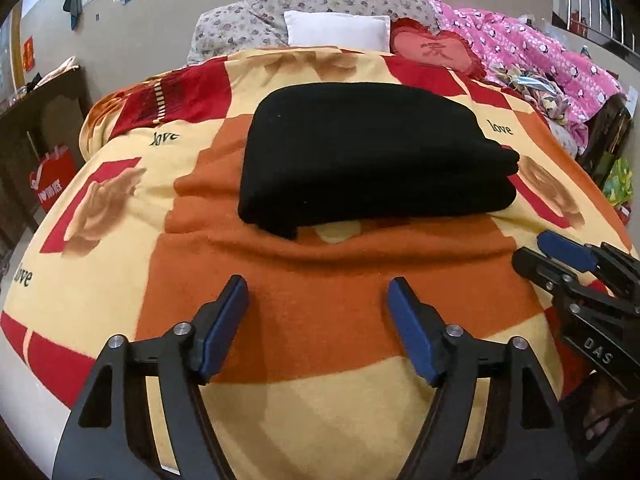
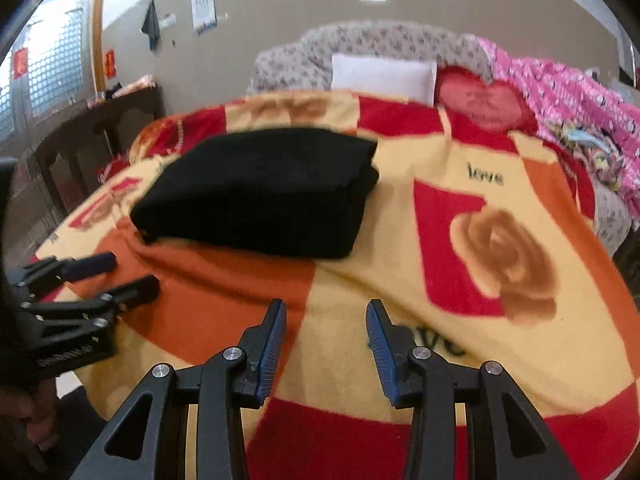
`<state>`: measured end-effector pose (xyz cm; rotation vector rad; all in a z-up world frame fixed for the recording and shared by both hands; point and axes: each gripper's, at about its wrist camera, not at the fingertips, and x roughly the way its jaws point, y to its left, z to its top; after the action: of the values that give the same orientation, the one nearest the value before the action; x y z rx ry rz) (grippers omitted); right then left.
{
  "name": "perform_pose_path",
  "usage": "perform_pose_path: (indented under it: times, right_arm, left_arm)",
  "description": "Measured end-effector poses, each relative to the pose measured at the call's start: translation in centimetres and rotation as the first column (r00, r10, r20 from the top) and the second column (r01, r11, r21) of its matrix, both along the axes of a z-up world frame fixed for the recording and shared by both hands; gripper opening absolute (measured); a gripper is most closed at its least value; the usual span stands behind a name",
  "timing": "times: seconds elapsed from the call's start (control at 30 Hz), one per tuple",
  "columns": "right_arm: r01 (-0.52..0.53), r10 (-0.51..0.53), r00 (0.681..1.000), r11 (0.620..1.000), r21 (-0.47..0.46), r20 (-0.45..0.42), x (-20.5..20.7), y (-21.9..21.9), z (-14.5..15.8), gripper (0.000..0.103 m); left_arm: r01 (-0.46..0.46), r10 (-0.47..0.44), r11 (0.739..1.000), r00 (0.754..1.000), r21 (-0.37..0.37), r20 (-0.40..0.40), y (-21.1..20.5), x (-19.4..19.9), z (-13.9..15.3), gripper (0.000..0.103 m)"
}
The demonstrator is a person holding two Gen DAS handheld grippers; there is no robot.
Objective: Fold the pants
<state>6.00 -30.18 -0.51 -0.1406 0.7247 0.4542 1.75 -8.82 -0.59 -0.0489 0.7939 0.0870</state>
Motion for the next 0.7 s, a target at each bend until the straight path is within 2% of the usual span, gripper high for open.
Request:
perform_pose_path:
  times: [0.23,0.33,0.7]
  right_arm:
    - [0.004,-0.004,1.000,1.000,-0.003,0.005,-0.17,0.10,-0.05,0.043]
    - [0.005,-0.005,1.000,1.000,-0.013,0.009,-0.13,0.21,-0.10,0.044]
    - [0.005,-0.005,1.000,1.000,-0.014,0.009,-0.14,0.25,-0.09,0.045]
  left_arm:
    - [0.016,-0.017,1.000,1.000,-0.007,-0.014,-0.16,0.23,-0.05,0.086]
    - [0.032,-0.032,0.999,0.999,-0.015,-0.035,-0.25,0.48,-0.23,0.102]
    - [0.037,-0.037,0.999,0.998,-0.015,-0.044,-0.34,0.56,-0.25,0.102]
